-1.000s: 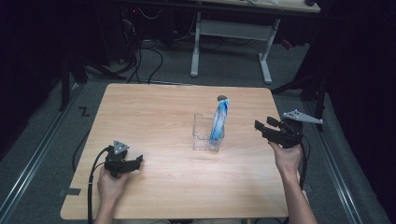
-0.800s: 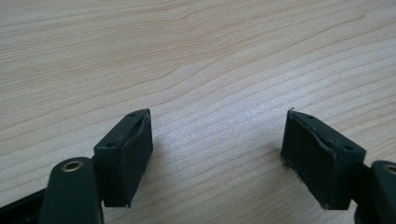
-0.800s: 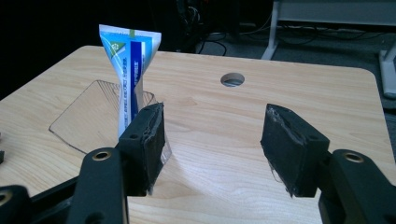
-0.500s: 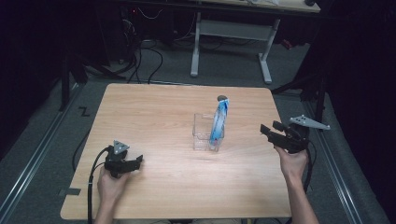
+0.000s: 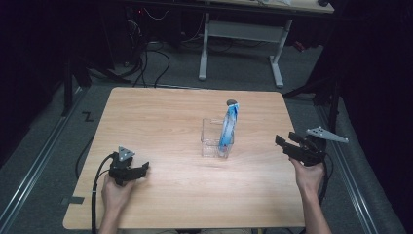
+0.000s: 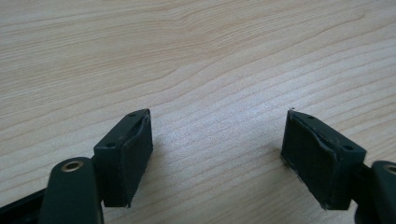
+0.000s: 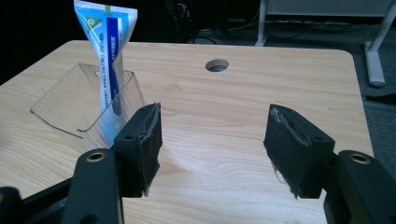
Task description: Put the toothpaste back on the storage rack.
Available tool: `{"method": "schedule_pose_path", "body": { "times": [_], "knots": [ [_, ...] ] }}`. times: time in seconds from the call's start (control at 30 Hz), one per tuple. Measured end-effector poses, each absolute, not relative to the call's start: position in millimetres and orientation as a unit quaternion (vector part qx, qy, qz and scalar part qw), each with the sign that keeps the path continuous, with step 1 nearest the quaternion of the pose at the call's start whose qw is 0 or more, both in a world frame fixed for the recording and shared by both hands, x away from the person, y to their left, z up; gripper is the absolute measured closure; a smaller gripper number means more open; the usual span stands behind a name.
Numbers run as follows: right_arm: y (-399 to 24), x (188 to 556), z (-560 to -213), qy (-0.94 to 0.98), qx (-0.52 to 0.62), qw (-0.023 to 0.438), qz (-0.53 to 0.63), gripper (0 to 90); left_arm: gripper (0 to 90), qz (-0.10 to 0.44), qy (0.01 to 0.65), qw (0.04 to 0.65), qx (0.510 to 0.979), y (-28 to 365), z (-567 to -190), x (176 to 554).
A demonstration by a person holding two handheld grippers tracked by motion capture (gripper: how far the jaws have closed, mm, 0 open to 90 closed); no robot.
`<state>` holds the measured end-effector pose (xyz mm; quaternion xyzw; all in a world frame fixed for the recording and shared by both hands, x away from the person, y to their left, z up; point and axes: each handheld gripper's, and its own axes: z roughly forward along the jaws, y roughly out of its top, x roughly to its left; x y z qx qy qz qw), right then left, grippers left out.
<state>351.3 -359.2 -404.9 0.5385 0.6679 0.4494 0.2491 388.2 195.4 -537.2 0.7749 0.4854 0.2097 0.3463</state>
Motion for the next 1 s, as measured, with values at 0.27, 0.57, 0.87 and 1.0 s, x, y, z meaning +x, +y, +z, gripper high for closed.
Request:
{"method": "schedule_pose_path", "body": {
  "times": [0.27,0.57,0.87,1.0],
  "knots": [
    [-367.8,345.2,-414.0,0.661,0.549,0.246,0.449,36.7,24.8,0.210,0.485,0.346,0.775,195.5,-537.2,388.2],
    [-373.6,339.9,-424.2,0.654,0.559,0.243,0.448,36.8,24.7,0.209,0.485,0.346,0.775,195.4,-537.2,388.2],
    [-377.8,337.0,-436.5,0.651,0.568,0.238,0.444,36.8,24.7,0.209,0.485,0.346,0.775,195.5,-537.2,388.2],
    [-378.8,336.4,-442.6,0.651,0.572,0.237,0.440,36.8,24.6,0.209,0.485,0.346,0.775,195.4,-537.2,388.2]
  ]
}}
